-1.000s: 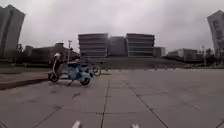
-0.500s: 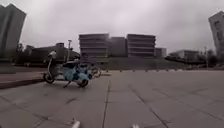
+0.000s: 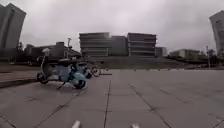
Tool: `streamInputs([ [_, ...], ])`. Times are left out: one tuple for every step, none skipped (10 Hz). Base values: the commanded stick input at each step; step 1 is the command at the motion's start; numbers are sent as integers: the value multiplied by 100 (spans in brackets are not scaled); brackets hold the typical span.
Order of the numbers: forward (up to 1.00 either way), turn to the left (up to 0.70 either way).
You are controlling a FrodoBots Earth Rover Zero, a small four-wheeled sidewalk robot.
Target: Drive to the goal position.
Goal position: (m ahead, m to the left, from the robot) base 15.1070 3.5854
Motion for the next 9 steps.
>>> streamInputs([
  [70, -1],
  [70, -1],
  [70, -1],
  [70, -1],
  [70, -1],
  [70, -1],
  [70, -1],
  [70, -4],
  [70, -10],
])
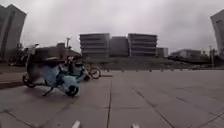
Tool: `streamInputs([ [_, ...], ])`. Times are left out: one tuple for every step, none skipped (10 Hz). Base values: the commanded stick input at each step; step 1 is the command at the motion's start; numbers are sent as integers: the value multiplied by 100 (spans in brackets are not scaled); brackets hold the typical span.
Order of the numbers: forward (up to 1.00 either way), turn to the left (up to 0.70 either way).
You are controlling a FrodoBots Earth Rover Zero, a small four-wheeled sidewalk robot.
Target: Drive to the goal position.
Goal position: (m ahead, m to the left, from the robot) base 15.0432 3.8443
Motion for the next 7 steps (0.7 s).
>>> streamInputs([
  [70, -19],
  [70, -11],
  [70, -1],
  [70, -1],
  [70, -1],
  [70, -1],
  [70, -1],
])
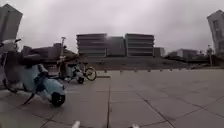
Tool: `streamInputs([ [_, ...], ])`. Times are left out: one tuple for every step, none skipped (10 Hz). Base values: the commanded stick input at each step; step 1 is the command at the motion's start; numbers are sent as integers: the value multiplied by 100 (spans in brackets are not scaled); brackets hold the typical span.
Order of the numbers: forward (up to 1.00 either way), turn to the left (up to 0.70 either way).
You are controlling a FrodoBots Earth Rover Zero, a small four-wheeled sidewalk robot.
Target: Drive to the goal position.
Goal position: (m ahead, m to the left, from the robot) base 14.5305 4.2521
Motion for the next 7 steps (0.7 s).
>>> streamInputs([
  [70, -1],
  [70, -1],
  [70, -1],
  [70, -1],
  [70, -1],
  [70, -1],
  [70, -1],
])
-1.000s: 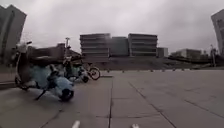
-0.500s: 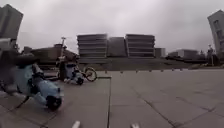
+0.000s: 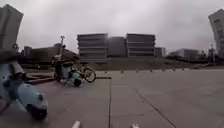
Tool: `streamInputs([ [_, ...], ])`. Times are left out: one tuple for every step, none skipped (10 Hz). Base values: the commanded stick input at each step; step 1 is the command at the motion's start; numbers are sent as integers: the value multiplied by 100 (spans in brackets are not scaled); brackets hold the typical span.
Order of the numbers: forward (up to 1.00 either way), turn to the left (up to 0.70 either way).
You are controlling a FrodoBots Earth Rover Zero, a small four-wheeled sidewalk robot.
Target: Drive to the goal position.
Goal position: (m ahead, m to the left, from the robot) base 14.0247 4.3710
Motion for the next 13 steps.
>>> streamInputs([
  [70, -1],
  [70, -3],
  [70, -21],
  [70, -25],
  [70, -20],
  [70, -16],
  [70, -4],
  [70, -1],
  [70, -1],
  [70, -1],
  [70, -1],
  [70, -1],
  [70, -1],
])
